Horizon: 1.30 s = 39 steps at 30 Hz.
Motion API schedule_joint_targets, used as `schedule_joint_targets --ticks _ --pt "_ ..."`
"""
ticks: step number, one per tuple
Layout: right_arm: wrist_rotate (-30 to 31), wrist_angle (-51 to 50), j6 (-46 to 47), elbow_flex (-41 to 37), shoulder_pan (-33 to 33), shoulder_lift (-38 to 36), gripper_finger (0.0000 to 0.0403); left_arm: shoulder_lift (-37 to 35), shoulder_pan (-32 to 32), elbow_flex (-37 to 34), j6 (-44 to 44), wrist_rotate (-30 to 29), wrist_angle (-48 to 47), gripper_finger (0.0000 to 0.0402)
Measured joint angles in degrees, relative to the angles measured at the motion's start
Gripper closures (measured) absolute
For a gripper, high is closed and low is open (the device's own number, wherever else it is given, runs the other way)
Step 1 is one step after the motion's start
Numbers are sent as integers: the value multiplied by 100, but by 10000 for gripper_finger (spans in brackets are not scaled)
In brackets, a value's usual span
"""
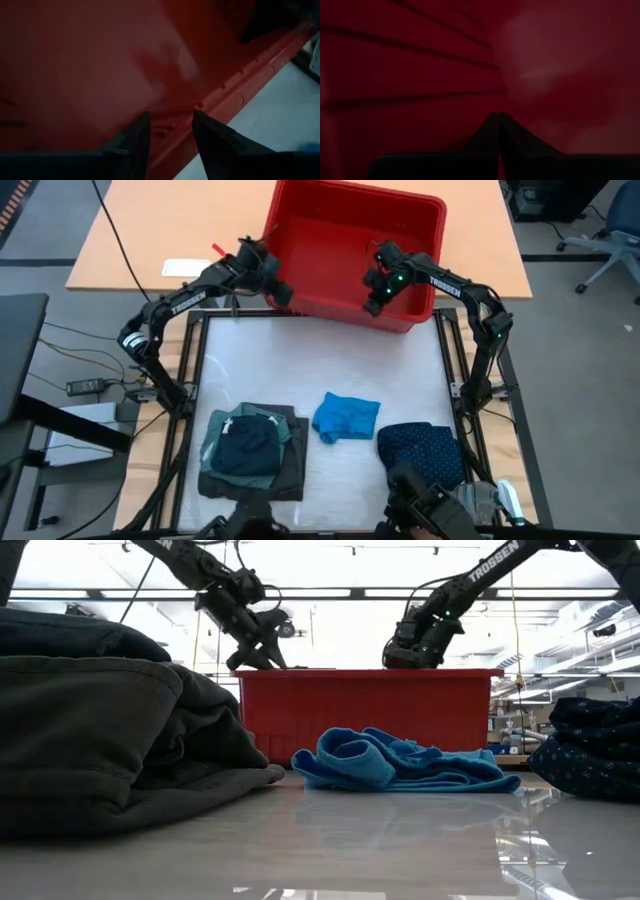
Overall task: Fold laundry
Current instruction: Adjust the red bin
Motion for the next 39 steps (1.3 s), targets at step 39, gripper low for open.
schedule_joint_targets --ticks 39 --pt "6 568 216 1173 -438 -25 393 97 -538 1441 -713 -264 -1451 249"
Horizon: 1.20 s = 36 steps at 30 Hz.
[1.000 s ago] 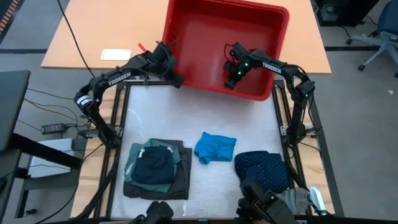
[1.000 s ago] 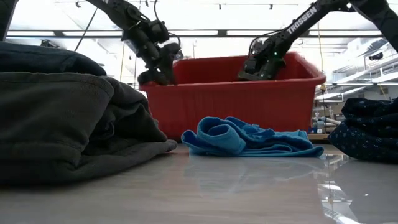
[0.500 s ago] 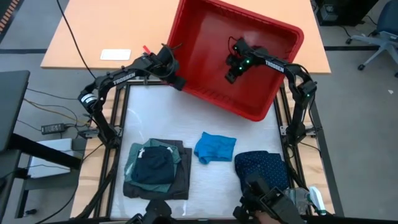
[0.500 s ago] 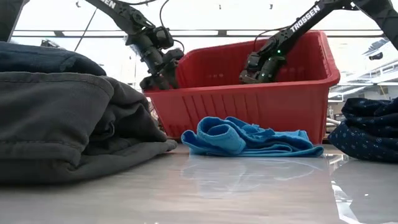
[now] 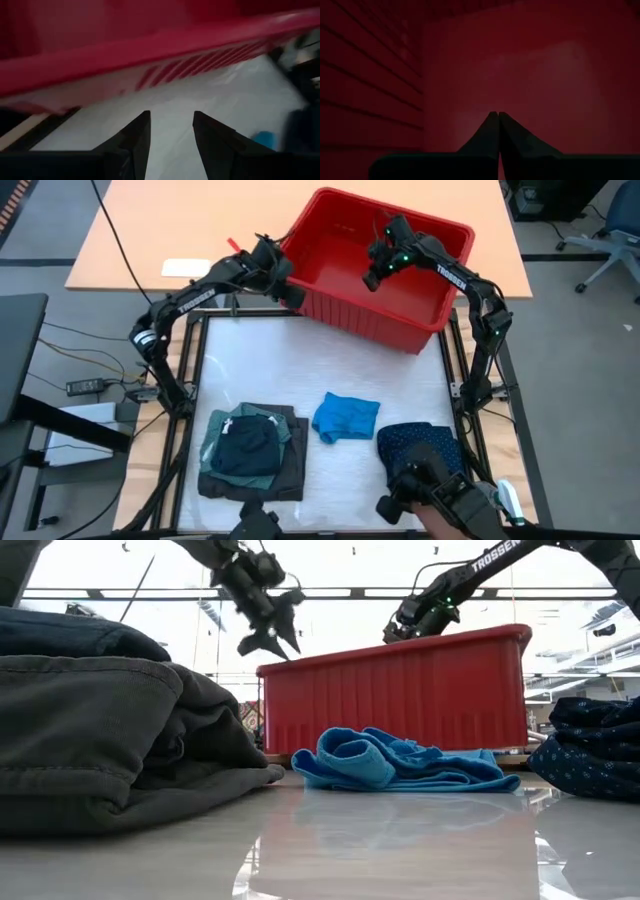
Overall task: Fold laundry
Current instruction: Adjust the red bin
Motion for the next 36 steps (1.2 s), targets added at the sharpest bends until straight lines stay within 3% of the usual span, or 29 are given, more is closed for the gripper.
schedule_joint_targets --ticks 11,16,19,22,28,36 --pt "260 979 198 -71 250 257 394 -397 -828 50 21 -50 292 249" --pt "182 1177 1376 -79 340 670 394 -695 -1136 49 -83 -411 248 249" --pt "-207 955 1660 -88 385 919 394 -913 -1326 54 -211 -824 -129 249" --pt "-896 737 1518 -88 541 1047 394 -1014 -1606 -132 -471 -1202 -629 249" --pt "-1487 294 857 -82 1029 1089 395 -1538 -2377 -1044 -1496 -1780 -636 249" --pt "-1612 -349 123 -82 1678 1027 399 -2081 -3424 -1565 -3040 -2276 -560 249"
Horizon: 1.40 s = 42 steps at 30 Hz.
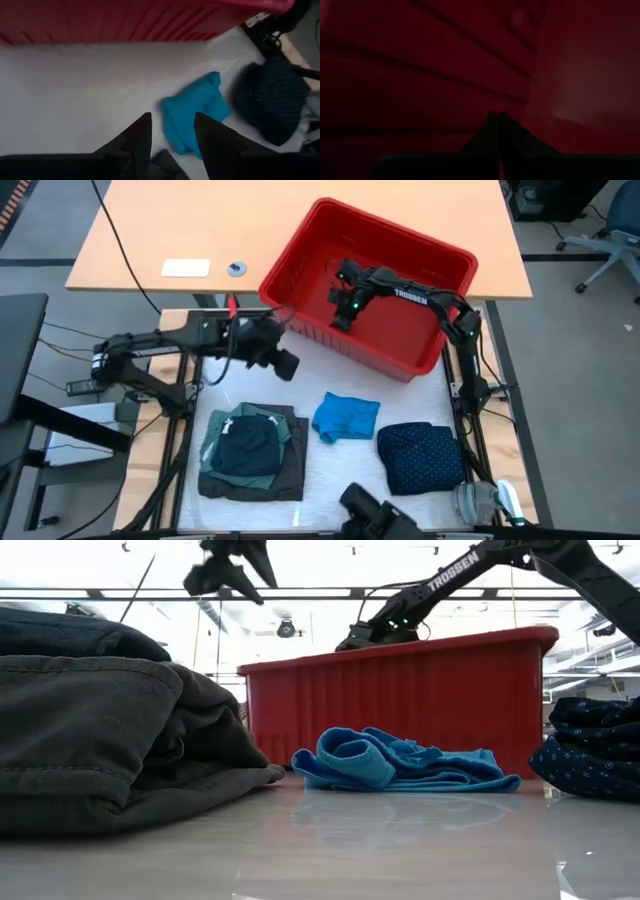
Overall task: Fold laundry
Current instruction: Adjust the red bin, then put the light blue shorts into the red bin
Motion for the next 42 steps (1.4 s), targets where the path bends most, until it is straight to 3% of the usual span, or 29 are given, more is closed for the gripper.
schedule_joint_targets --ticks 8,14,18,21,24,31,39,42 --pt "66 -89 36 -9 416 -121 399 -328 -1258 -2 -1627 -520 -769 249" --pt "1896 109 347 -7 618 -778 390 -310 -2348 -11 -3337 -913 -2200 230" --pt "2186 435 435 -6 648 -1455 362 -304 -2654 -31 -3856 -1145 -2499 195" --pt "2134 366 523 -2 710 -1985 328 -294 -2673 -31 -3623 -1246 -2415 166" --pt "2015 -55 545 0 964 -2488 289 -121 -2412 -29 -2727 -1296 -2021 144" --pt "1992 -713 1099 -196 2316 -2930 226 176 -1944 -33 -1093 -845 -1220 138" --pt "3221 403 1579 -1581 3733 -2632 220 102 -2028 -33 -694 -828 -1056 158" --pt "3235 1006 1382 -2042 3947 -2403 214 103 -2084 -33 -546 -720 -1019 162"
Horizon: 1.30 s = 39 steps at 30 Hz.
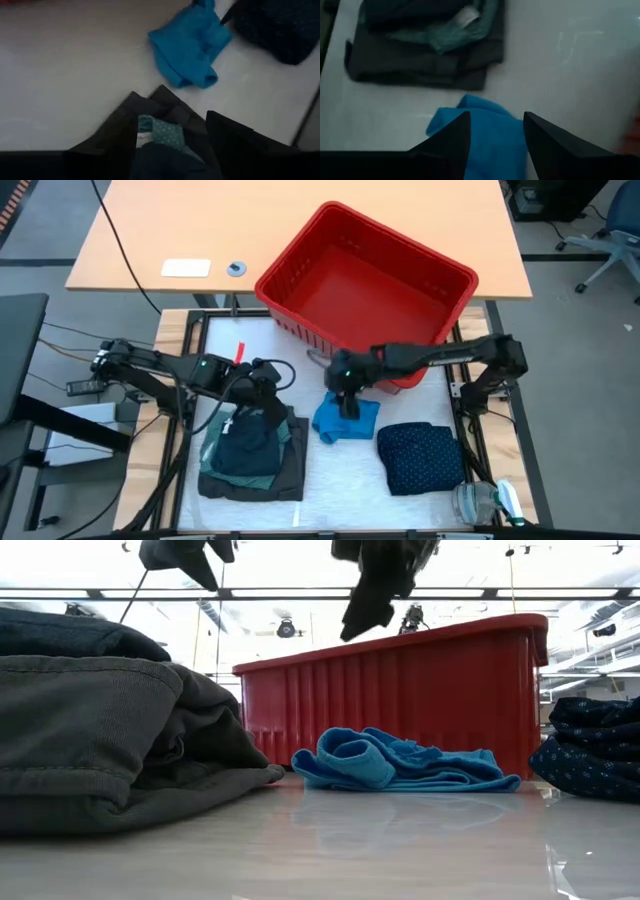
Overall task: Fold laundry
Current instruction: Put the light blue shorts into the red bin
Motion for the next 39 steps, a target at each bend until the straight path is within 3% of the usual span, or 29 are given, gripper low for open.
schedule_joint_targets --ticks 7,15,22,25,27,34,39 --pt "-430 181 -525 -155 29 797 146 21 -226 2 -147 260 299 164" --pt "-45 173 -311 -153 -51 1728 35 21 -594 2 -594 281 300 164" --pt "-86 91 340 -103 -111 2337 21 21 -597 2 -641 278 281 164" --pt "57 86 644 -73 3 2507 53 21 -489 2 -627 254 280 164" --pt "165 50 822 -68 90 2565 98 21 -405 2 -579 252 272 164" --pt "-57 63 817 -37 224 2519 354 21 -101 2 -145 252 265 164" --pt "-491 -320 1012 195 67 2194 355 21 124 2 157 250 261 164"
